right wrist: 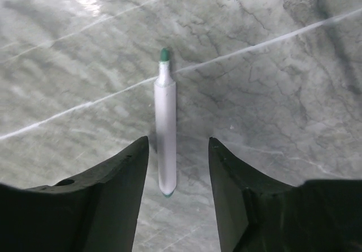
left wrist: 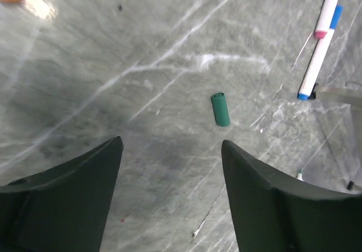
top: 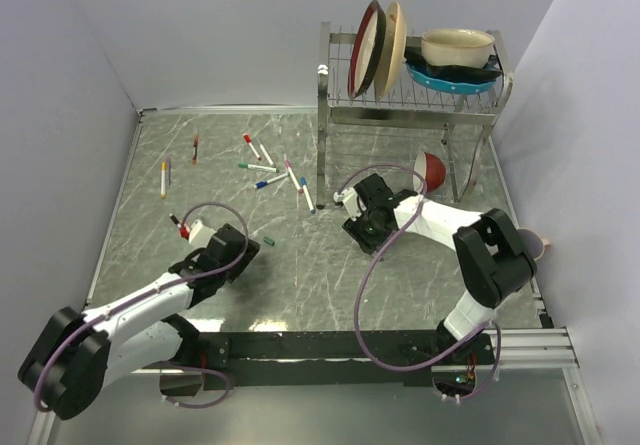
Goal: Open the pen caps
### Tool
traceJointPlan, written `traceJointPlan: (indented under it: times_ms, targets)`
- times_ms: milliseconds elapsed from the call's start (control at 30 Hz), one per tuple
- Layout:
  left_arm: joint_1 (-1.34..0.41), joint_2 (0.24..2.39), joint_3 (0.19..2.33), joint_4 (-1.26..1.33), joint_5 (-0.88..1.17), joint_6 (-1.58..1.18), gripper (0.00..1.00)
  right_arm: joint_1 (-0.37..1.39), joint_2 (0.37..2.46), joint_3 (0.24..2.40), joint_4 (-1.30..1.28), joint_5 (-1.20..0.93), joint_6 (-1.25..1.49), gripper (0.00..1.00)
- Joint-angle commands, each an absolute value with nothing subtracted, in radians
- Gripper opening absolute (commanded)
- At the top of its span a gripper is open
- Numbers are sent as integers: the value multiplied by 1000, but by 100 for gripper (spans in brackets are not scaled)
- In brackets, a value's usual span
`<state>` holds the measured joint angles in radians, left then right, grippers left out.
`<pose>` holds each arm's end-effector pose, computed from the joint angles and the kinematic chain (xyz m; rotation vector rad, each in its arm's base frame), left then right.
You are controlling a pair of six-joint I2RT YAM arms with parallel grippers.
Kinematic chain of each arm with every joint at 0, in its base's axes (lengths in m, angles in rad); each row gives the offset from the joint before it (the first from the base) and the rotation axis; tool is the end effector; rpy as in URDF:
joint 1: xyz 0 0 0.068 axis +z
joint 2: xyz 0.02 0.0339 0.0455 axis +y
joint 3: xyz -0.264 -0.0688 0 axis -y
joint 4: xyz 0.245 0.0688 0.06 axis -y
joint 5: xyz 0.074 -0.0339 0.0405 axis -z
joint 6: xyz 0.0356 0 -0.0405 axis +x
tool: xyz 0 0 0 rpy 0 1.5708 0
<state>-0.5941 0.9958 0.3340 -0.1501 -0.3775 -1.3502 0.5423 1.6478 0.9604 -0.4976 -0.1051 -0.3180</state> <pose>0.1567 -0.0900 0.1541 -1.0401 2.1310 -0.5244 0.2627 0.1626 0.1663 -1.1779 2.4993 0.2048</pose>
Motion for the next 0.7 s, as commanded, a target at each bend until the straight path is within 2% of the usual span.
traceJointPlan:
  times_ms: [0,100,300,667]
  targets:
    - [-589,924,426,-334,-501,-1295,84,535,1510,959,-505,-176,-374,59]
    - [-548,913,449,-370,-523,-1255,90,535,1467,953,-506,-202,-393,59]
    - [-351,953,505,-388,-449,-1140,89,534,1410,943,-511,-232,-413,60]
    - [-255,1181,689,-581,-548,-1151,75,535,1364,936,-515,-255,-417,60]
